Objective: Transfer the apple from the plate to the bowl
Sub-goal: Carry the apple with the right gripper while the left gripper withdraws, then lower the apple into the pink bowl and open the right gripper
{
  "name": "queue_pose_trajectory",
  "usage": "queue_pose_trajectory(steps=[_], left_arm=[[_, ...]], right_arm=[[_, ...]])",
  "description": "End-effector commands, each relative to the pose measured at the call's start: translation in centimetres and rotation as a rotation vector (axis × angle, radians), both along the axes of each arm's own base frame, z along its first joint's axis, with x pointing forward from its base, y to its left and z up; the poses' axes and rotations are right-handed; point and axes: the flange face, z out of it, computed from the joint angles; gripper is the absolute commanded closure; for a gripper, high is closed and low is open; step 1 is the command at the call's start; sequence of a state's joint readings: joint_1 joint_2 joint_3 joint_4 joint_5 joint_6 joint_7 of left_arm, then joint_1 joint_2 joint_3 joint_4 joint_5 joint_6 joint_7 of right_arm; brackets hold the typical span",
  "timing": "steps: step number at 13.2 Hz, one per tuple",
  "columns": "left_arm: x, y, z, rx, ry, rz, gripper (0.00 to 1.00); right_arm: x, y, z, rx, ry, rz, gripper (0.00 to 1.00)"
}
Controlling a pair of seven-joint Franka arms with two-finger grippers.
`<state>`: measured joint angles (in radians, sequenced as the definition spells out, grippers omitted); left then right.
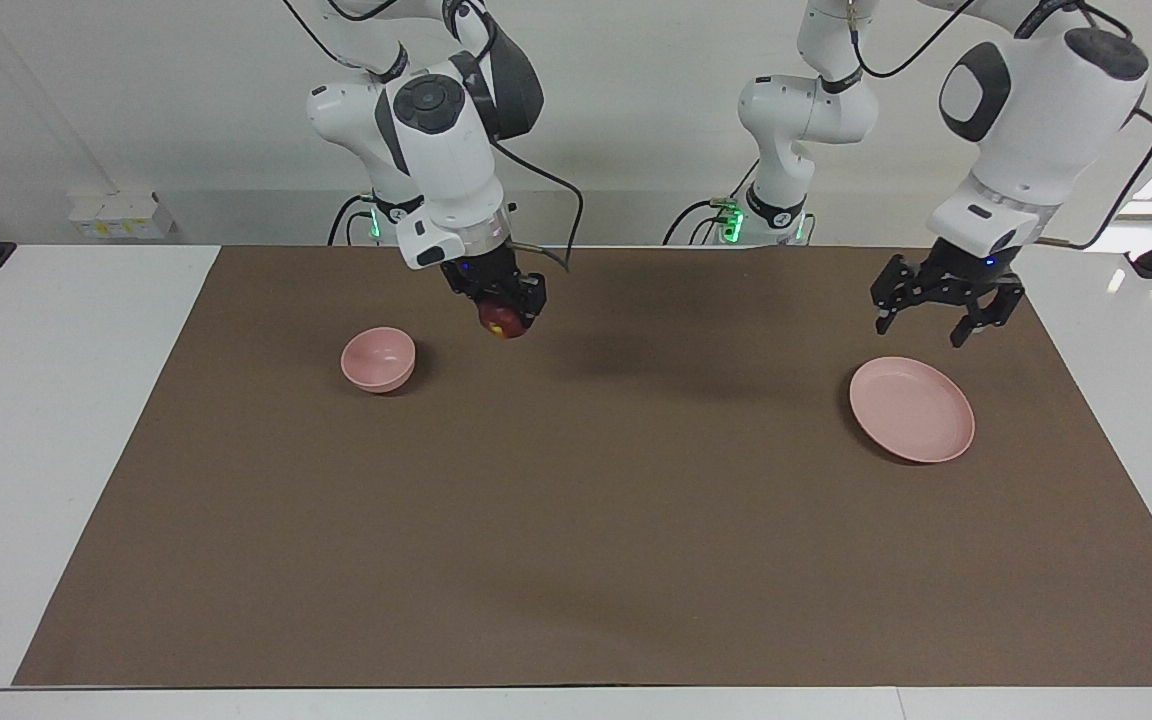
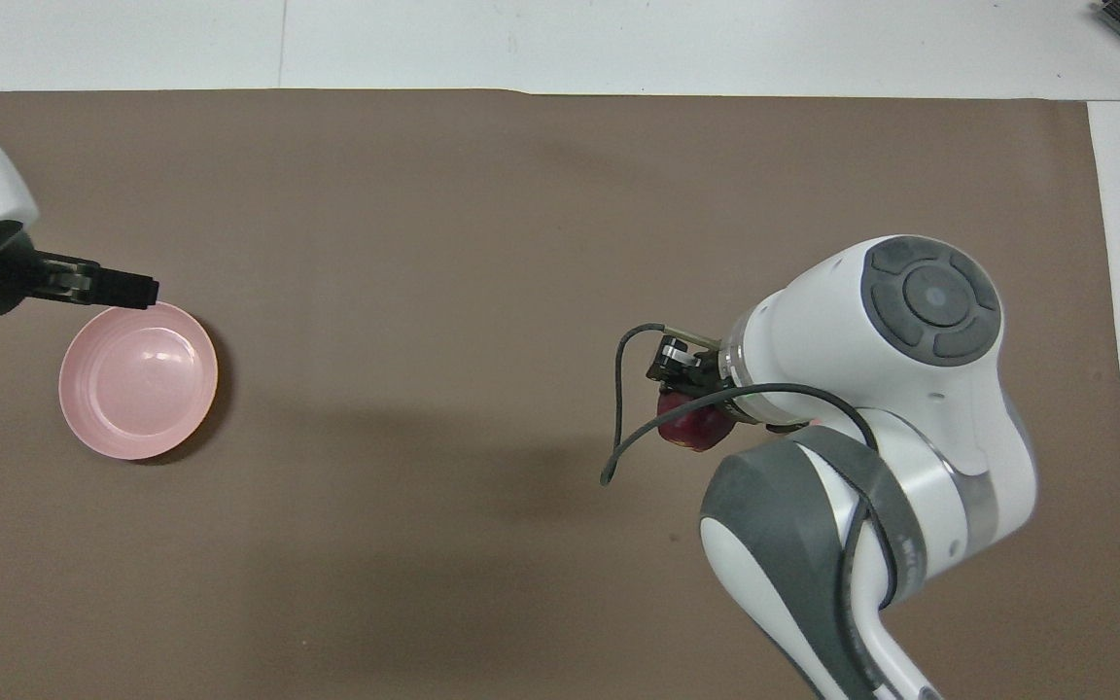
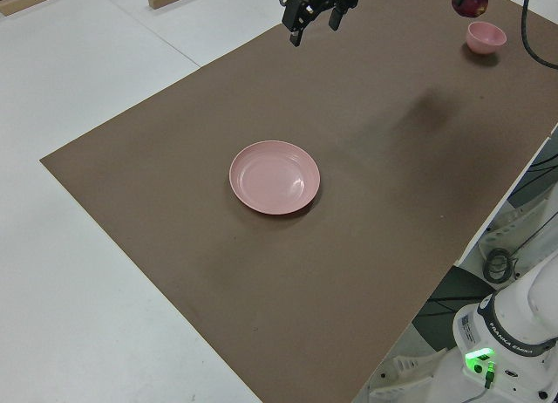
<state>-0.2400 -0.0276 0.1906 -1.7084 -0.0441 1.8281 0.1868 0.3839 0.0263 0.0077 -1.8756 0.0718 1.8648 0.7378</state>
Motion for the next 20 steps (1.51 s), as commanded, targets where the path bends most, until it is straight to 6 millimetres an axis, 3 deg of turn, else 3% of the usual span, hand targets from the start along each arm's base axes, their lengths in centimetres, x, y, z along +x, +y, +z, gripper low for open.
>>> queue_pose_trajectory(steps=[1,3,6,8,11,14,15,16,18,20], left_arm=[[-1.1,5.1,5.0,0.031,0.025,0.073,0.0],[-2.3,7.5,7.6,0.034,0.052,0.106,0.0],[-3.5,10.2,9.5,0.033,0.071,0.109,0.0],[-3.6,10.2,10.2,0.027,0.08,0.109,0.0],[-3.8,9.2,10.8,0.014,0.075,0.092,0.0],[-4.6,8.7,10.9,0.009,0.08,0.085,0.0],[-4.9,8.7,11.1,0.007,0.08,0.088,0.0],[-5.3,9.0,10.9,0.005,0.099,0.095,0.0],[-5.6,9.4,10.8,0.003,0.114,0.102,0.0],[-5.8,9.5,10.7,0.003,0.129,0.103,0.0]], right_arm=[[-1.0,-4.4,-0.5,-0.113,0.002,0.161,0.76],[-0.9,-9.1,-1.7,-0.119,0.03,0.239,0.77],[-1.4,-15.8,-4.2,-0.099,-0.006,0.297,0.77],[-2.2,-19.4,-6.8,-0.086,0.0,0.355,0.77],[-5.0,-20.2,-10.7,-0.067,0.013,0.377,0.77],[-7.4,-20.2,-16.3,-0.064,-0.01,0.375,0.77],[-7.5,-20.2,-16.9,-0.062,0.001,0.376,0.64],[-7.4,-20.1,-16.9,-0.062,0.006,0.377,0.01],[-6.4,-19.6,-15.1,-0.065,0.008,0.384,0.0],[-4.6,-19.3,-11.5,-0.066,0.029,0.388,0.0]])
